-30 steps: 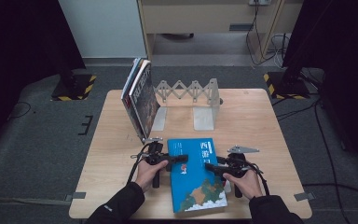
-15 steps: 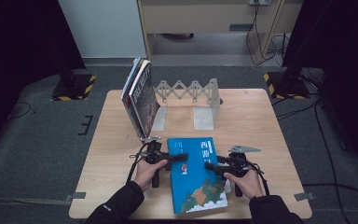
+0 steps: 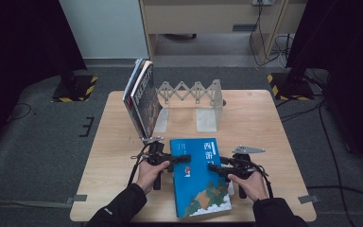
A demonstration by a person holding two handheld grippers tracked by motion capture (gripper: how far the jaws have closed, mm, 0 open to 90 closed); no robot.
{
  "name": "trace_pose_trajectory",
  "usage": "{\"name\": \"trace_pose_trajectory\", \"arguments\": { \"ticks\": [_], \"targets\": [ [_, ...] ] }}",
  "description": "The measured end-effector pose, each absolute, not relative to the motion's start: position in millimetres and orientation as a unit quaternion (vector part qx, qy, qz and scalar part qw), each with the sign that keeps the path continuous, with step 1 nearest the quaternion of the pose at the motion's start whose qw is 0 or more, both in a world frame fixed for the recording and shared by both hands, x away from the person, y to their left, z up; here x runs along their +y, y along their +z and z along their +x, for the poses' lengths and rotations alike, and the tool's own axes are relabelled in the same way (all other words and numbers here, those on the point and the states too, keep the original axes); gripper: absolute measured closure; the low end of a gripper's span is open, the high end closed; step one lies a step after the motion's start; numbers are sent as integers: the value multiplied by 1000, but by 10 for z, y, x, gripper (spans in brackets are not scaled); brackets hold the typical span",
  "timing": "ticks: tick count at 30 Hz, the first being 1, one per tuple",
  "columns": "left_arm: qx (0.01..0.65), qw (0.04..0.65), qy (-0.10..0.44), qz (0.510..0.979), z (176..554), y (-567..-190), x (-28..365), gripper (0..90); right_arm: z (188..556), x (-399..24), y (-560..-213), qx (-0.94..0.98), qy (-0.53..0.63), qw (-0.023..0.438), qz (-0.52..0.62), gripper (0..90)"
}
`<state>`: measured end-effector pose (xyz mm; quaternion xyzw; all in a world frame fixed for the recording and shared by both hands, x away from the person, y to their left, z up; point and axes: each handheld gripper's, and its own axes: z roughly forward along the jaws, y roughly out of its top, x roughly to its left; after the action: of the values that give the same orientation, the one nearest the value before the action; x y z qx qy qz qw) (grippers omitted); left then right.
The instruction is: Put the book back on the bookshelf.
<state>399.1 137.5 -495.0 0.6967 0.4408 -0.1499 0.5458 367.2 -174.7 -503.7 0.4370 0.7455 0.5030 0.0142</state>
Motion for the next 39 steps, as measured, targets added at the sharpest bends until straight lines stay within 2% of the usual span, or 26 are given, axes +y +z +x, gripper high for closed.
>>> {"name": "trace_pose_trajectory", "arguments": {
  "ticks": [10,13,17,20,25,29,39],
  "targets": [
    [431,549,-139,702,3985,-4908,1362,523,3668,-1754,-5012,742,511,17,433,351],
    [425,544,-169,703,4000,-4915,1342,512,3666,-1760,-5002,744,514,18,427,368],
    [420,560,-198,686,3974,-4945,1284,451,3648,-1737,-4967,743,525,14,415,402],
    [419,550,-177,700,3953,-4936,1263,485,3639,-1743,-4964,745,524,23,412,444],
    [441,540,-179,694,3964,-4942,1287,559,3643,-1739,-4988,751,517,30,409,445],
    [443,540,-173,695,3967,-4913,1298,573,3643,-1741,-4989,749,521,31,409,442],
    [428,541,-152,708,3943,-4670,1323,604,3648,-1765,-4966,729,550,36,406,352]
  ]
}}
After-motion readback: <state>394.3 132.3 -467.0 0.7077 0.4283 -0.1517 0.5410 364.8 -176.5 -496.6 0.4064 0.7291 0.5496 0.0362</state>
